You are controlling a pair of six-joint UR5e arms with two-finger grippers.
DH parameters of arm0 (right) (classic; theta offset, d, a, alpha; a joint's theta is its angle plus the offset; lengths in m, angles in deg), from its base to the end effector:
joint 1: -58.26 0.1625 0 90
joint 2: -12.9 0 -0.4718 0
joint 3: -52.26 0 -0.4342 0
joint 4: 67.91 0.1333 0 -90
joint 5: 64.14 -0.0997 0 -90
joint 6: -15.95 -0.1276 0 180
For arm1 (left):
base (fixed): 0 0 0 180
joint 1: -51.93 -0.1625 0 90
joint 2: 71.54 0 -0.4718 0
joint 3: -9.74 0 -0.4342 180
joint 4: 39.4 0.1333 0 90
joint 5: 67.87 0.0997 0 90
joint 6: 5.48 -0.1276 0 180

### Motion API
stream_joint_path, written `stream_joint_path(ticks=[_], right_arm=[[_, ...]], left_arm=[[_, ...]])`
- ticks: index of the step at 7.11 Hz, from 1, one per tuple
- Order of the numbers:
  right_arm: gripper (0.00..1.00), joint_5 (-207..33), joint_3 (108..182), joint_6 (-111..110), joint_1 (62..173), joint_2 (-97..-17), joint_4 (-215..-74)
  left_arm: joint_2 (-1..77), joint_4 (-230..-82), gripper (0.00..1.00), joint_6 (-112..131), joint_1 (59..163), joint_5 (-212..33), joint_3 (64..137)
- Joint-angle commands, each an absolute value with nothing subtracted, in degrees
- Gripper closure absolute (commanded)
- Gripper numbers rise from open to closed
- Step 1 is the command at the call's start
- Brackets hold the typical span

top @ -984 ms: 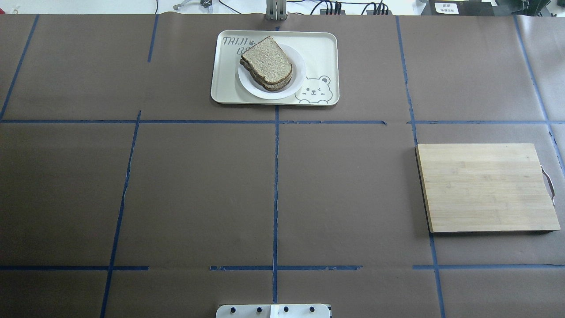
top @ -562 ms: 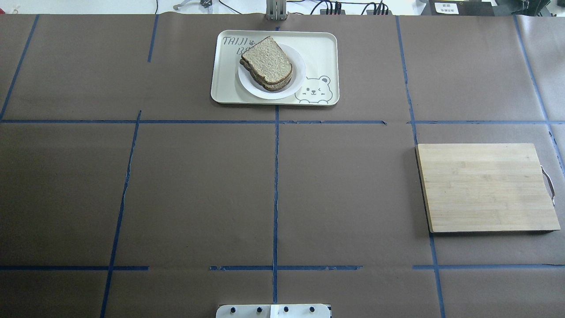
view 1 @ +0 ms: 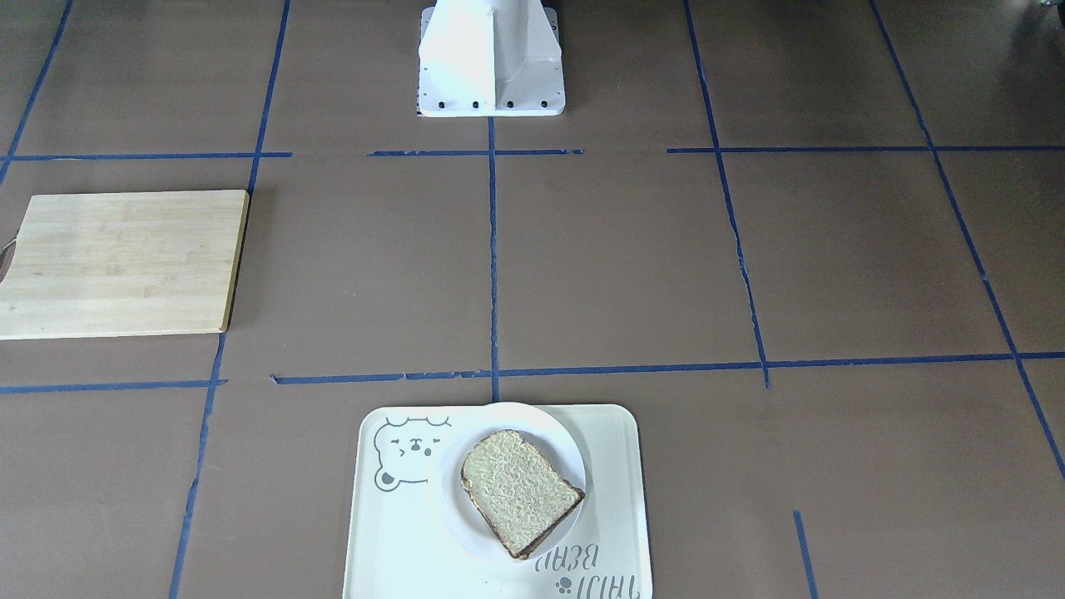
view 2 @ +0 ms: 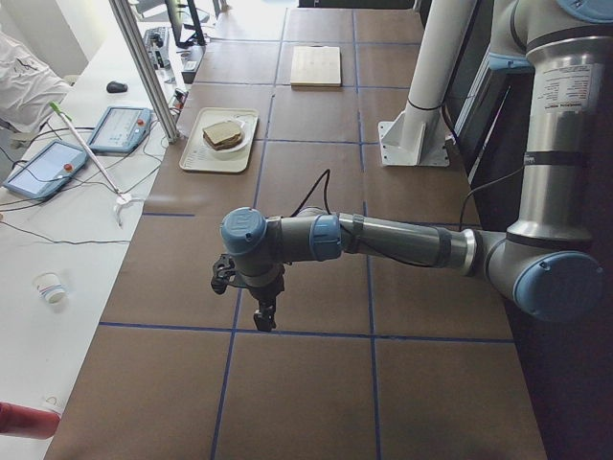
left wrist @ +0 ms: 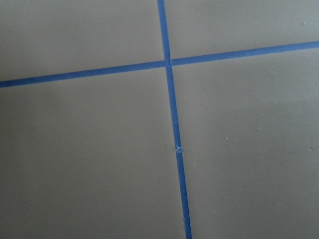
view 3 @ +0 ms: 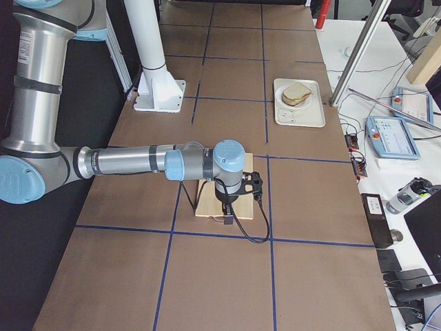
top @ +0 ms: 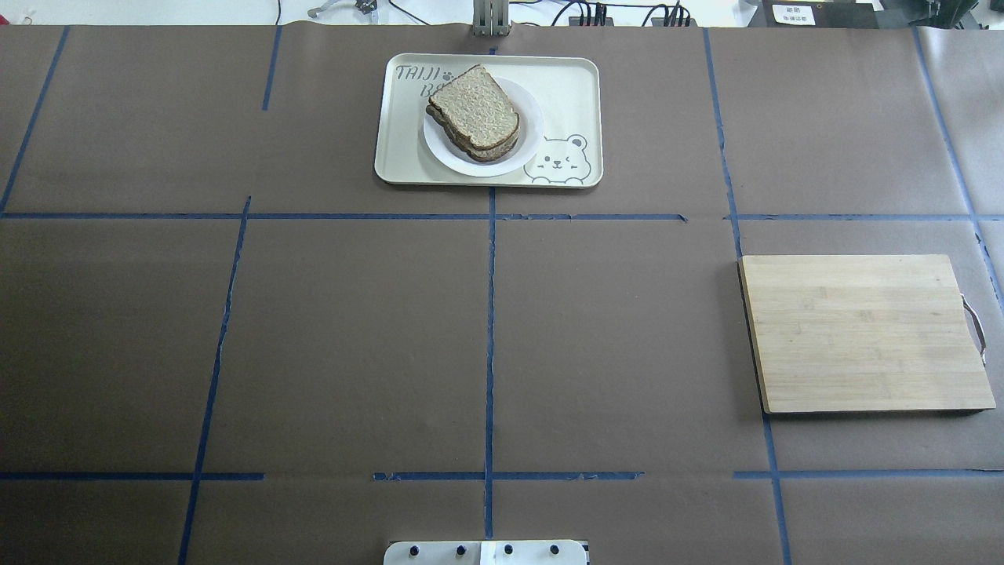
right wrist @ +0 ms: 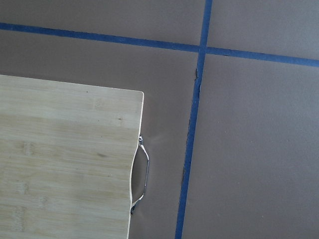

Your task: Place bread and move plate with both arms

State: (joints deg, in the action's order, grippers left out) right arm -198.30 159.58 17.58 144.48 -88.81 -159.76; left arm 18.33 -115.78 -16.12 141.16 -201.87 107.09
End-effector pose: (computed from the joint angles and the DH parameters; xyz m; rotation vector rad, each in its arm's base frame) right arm 0.0152 -0.4438 0.6668 0.0479 -0.7719 -0.1150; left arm -0.0377 -0.5191 0.6821 -0.0398 0.7741 0.1462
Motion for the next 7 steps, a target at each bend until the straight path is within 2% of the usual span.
stream_joint_path(ticks=[1, 7], right_arm=[[0.00, -199.13, 159.58, 17.53, 144.48, -89.06, -160.02], [0.00, -198.79, 159.23, 16.83, 144.48, -89.06, -160.20]], left_arm=[[18.90, -115.34, 0.00, -16.20, 141.14, -201.90, 107.74], [19.25, -115.78, 0.00, -16.37, 141.05, -201.63, 107.74]])
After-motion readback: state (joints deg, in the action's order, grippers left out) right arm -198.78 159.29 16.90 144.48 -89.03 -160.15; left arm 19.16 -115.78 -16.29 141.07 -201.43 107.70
